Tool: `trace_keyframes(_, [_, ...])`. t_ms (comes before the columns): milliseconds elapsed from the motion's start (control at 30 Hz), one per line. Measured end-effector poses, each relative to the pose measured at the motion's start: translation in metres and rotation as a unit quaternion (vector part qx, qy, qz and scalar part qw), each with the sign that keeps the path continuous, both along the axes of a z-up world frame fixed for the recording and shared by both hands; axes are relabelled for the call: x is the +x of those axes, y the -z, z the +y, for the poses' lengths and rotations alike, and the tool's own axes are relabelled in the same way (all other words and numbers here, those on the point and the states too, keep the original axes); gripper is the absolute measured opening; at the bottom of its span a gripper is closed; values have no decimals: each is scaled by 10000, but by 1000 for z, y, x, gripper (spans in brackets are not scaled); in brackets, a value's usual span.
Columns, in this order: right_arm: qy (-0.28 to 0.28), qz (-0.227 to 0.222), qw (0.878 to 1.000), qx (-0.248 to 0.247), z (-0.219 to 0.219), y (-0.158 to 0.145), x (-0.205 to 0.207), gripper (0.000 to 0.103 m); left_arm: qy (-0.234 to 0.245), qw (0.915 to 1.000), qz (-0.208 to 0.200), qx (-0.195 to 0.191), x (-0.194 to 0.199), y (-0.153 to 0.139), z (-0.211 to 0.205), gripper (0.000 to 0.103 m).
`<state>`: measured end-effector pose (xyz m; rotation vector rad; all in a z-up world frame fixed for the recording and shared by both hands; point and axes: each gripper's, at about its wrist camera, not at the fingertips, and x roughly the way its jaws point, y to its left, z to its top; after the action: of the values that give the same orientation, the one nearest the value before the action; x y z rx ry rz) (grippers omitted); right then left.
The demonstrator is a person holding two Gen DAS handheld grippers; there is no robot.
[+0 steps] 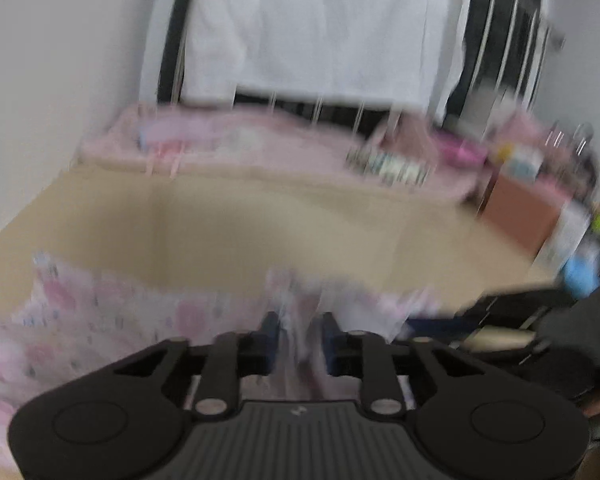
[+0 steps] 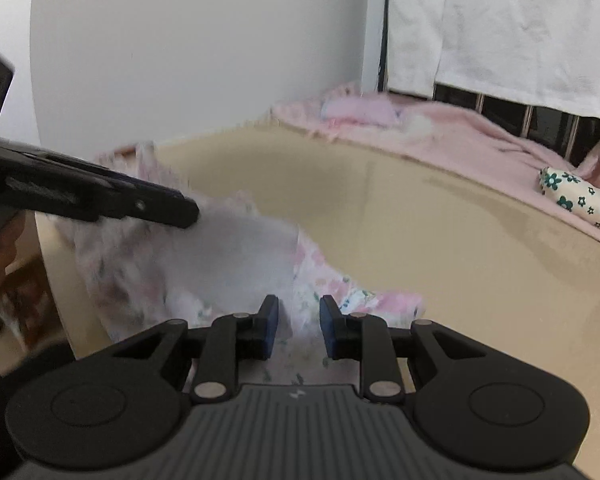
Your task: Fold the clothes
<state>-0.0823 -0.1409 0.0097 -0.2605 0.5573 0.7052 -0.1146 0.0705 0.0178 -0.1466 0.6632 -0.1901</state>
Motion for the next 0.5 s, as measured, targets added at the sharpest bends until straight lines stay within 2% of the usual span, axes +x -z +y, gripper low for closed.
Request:
trace_keyframes(100, [28, -28, 9990, 445, -13, -14, -11, 27, -74, 9997, 34, -238, -2, 5, 8, 19])
trace_keyframes(133, [-52, -57, 9981, 608, -19, -20, -18, 32, -81, 9994, 27, -346, -4, 4, 12, 20])
trace_keyframes(167, [-140, -88, 9974, 701, -23, -24, -23, 38, -90, 9988, -41, -479, -7, 0, 17, 21])
trace_keyframes(267, [-290, -142, 9970, 699, -24, -27, -37, 40, -85, 9973, -425, -595, -20, -16, 39, 26])
trace_keyframes(367, [-369, -166, 9977, 551, -19, -23, -51, 40, -646, 9957, -636, -182, -32, -33, 66, 33])
trace_keyframes(467, [-307, -119, 9986, 417, -10, -14, -58, 40, -1378, 9880, -643, 282, -45, -39, 95, 34])
trace_keyframes(500, [-299, -99, 9988, 370, -7, -11, -59, 39, -1558, 9857, -555, 330, -49, -38, 102, 35])
